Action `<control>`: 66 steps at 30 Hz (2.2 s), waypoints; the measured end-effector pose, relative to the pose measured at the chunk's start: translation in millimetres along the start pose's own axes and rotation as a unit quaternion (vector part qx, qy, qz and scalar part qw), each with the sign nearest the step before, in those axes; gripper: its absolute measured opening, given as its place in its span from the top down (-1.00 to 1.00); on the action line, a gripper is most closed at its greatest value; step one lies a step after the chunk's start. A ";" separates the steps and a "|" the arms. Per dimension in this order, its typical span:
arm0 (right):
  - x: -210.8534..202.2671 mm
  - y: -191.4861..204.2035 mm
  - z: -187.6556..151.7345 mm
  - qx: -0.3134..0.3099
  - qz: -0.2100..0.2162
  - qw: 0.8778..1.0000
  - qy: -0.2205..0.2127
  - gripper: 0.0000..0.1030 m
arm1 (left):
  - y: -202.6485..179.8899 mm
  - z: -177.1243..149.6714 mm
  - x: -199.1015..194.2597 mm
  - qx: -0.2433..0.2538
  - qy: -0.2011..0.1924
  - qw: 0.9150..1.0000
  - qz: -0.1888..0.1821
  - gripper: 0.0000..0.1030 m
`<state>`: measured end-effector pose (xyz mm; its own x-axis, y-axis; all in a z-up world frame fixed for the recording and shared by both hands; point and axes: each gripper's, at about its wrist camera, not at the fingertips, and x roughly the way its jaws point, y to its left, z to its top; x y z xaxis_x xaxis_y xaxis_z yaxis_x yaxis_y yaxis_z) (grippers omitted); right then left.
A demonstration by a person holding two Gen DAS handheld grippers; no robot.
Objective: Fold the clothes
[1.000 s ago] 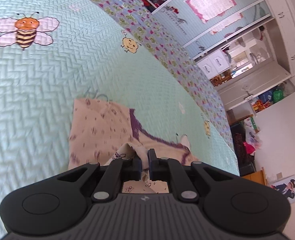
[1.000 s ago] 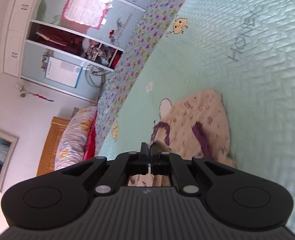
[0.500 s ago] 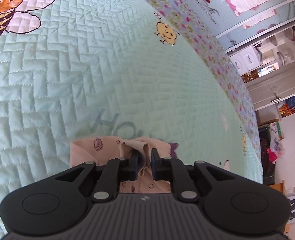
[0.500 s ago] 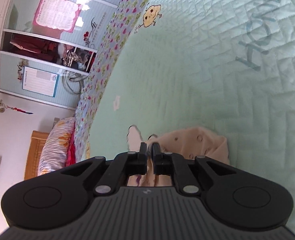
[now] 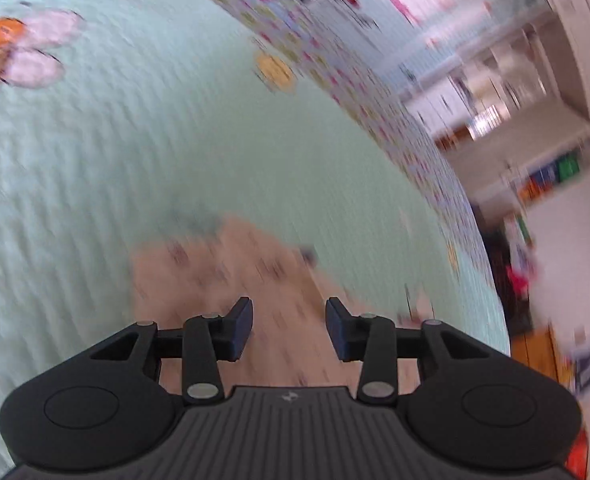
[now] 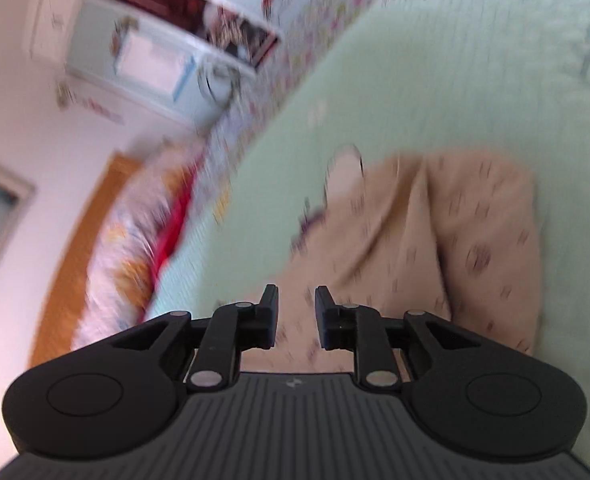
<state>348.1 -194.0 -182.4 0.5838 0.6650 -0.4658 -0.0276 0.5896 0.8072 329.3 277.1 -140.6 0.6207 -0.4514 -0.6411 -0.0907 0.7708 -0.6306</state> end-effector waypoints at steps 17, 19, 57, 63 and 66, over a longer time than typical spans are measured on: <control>44.8 44.1 22.0 -0.093 -0.009 0.996 -0.014 0.28 | -24.5 21.7 39.0 0.055 -0.032 0.998 0.018 0.17; 60.3 56.3 -6.5 -0.119 0.003 0.992 0.051 0.21 | -25.1 7.9 43.6 0.065 -0.015 0.998 0.018 0.17; -73.6 1.5 -20.6 0.027 -0.037 0.991 -0.130 -0.11 | -11.6 -117.6 -60.2 0.121 -0.056 0.990 0.040 0.03; -107.9 -0.8 -87.1 -0.020 -0.084 0.992 -0.092 -0.19 | -17.8 -152.6 -71.5 0.122 -0.036 0.989 0.071 0.02; -128.2 -6.8 -106.6 -0.018 -0.074 0.993 -0.095 -0.22 | -13.1 -156.9 -88.8 0.129 -0.039 0.987 0.089 0.02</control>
<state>186.9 -234.4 -166.8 0.7261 0.4736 -0.4985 0.0422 0.6929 0.7198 153.2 236.6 -144.1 0.6720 -0.2702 -0.6895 -0.0091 0.9280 -0.3726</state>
